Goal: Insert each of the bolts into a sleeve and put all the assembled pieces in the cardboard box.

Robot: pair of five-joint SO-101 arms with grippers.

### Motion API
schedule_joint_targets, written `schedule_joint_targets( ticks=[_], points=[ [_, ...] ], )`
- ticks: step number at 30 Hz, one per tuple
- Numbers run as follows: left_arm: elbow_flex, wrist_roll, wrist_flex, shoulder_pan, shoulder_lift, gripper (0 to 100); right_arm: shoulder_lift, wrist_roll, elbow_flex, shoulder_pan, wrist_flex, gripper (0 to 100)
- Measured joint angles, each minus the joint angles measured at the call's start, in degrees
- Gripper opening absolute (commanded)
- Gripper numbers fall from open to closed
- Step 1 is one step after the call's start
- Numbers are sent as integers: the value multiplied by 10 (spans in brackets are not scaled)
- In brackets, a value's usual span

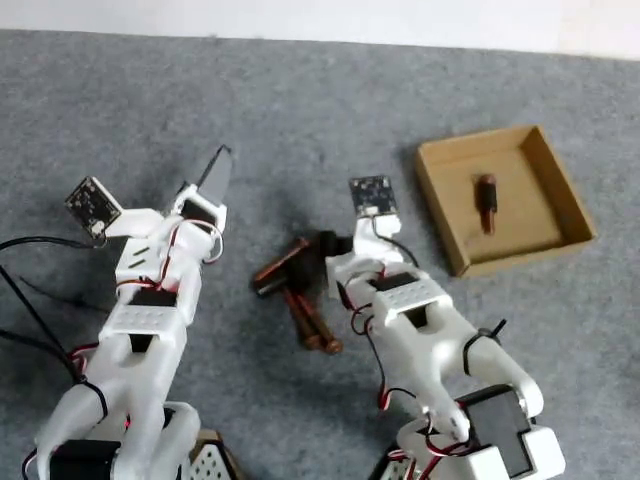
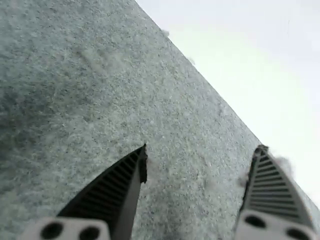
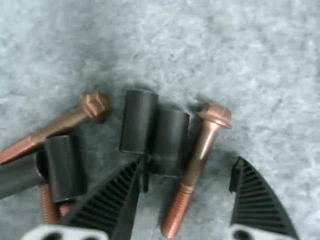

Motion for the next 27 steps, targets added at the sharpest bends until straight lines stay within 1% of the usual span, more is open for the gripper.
schedule_joint_targets(
  ticks=[8, 12, 15, 20, 27],
  points=[
    [0, 0, 0, 0, 0, 309, 1, 4, -24, 0, 0, 248],
    [0, 0, 0, 0, 0, 309, 1, 59, -32, -12, 0, 248],
    [-1, -1, 0, 0, 0, 309, 1, 74, -35, -26, 0, 248],
    [-1, -11, 0, 0, 0, 309, 1, 79, -37, -44, 0, 248],
    [-1, -11, 0, 0, 0, 309, 3, 78, -37, -49, 0, 248]
  ],
)
